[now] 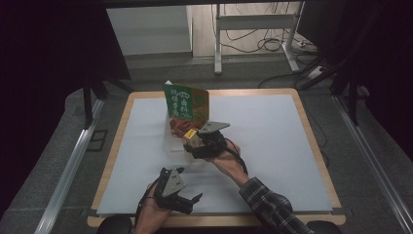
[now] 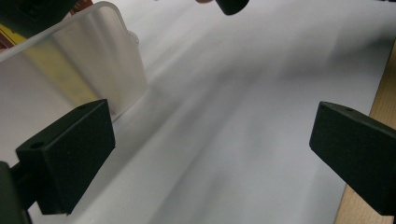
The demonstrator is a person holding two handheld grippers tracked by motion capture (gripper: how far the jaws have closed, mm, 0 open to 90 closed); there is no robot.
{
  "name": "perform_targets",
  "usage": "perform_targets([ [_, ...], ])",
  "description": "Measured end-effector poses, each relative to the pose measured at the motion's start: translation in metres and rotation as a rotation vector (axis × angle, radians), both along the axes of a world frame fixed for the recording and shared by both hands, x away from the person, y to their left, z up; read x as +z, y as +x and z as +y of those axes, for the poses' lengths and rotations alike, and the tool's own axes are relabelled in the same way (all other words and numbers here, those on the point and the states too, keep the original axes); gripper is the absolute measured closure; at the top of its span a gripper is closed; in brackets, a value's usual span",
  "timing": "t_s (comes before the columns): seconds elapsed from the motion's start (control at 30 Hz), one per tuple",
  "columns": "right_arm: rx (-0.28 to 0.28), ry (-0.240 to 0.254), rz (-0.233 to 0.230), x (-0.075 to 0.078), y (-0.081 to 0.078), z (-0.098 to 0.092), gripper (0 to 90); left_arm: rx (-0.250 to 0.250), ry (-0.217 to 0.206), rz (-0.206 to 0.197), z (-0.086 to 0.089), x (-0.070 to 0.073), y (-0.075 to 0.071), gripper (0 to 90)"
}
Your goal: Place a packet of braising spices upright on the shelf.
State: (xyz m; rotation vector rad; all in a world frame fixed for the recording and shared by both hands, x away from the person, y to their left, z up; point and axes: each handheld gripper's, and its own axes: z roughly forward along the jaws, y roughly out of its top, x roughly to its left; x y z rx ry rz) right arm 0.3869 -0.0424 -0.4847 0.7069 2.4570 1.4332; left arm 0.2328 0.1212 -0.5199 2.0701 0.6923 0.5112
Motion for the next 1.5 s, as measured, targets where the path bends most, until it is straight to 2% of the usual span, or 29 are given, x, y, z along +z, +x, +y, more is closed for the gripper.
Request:
perform_targets([
  [0.03,0.01,-0.001,0.022,0.003,0.002,-0.001,19.6,0.001,0.0,-0.001,0.0,0.0,0.0,0.0],
  [0.1,0.016,-0.003,0.041,0.005,0.004,-0.002,16.2,0.001,0.001,-0.001,0.0,0.0,0.0,0.0],
  [0.4,0.038,-0.027,0.038,0.012,0.0,-0.006,6.9,0.003,0.0,-0.001,0.0,0.0,0.0,0.0],
  [0.97,0.043,-0.041,0.025,0.023,-0.004,-0.017,5.4,0.008,-0.001,-0.006,0.001,0.0,0.0,0.0],
  [1.13,0.039,-0.048,0.019,0.025,-0.004,-0.021,5.4,0.01,-0.021,-0.007,0.001,0.001,0.0,0.0],
  [1.5,0.032,-0.068,0.012,0.028,-0.004,-0.031,4.7,0.007,-0.03,-0.005,0.002,0.001,0.0,0.0],
])
